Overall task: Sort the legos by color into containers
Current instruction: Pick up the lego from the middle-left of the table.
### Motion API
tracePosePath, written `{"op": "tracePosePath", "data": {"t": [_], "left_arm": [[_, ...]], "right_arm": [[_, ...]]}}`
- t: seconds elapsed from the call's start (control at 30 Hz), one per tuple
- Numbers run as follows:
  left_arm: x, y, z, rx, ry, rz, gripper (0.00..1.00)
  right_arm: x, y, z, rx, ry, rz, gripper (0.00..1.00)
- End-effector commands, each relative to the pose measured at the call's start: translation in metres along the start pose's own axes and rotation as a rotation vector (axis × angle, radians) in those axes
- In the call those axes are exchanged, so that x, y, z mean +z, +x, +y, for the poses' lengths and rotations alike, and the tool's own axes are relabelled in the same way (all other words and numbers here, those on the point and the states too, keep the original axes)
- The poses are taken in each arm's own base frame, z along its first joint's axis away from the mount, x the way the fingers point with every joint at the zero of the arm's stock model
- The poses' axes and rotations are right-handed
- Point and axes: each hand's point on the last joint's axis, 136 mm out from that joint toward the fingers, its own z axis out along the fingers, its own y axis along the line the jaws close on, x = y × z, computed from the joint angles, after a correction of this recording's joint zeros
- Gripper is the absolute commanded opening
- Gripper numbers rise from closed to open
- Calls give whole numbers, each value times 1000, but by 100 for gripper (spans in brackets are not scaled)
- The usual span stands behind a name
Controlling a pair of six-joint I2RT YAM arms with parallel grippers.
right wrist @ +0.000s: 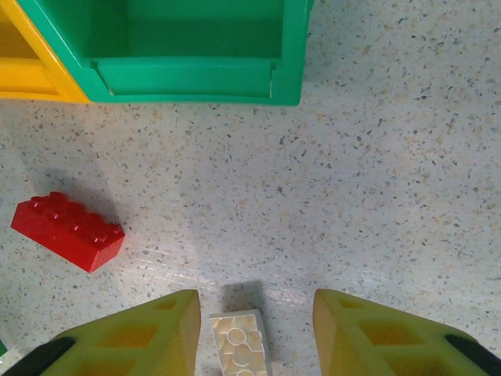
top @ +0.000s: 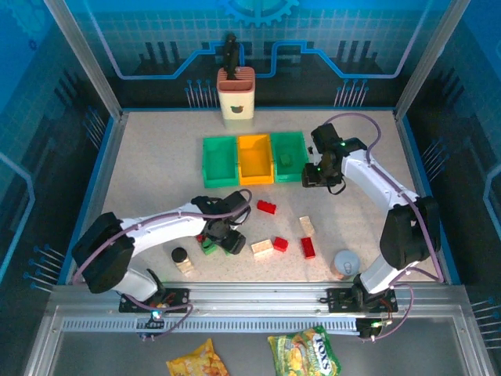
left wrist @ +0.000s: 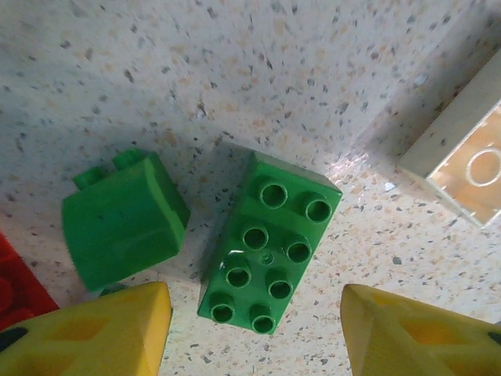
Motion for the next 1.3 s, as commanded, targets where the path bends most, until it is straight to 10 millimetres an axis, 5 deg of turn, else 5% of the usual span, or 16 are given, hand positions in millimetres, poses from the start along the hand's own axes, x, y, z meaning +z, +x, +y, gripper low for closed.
{"op": "tracePosePath", "data": {"t": [0.0,0.6,1.27], "left_arm": [[9,7,4,5,-53,26,55],[26,10,2,53,-107,80,45],[15,-6,-9,55,-82,19,28]], "right_arm": [[-8,7,-8,3,11,4,43],[-16,13,-8,6,8,-2,44],[-21,17,-16,11,34,-18,44]]}}
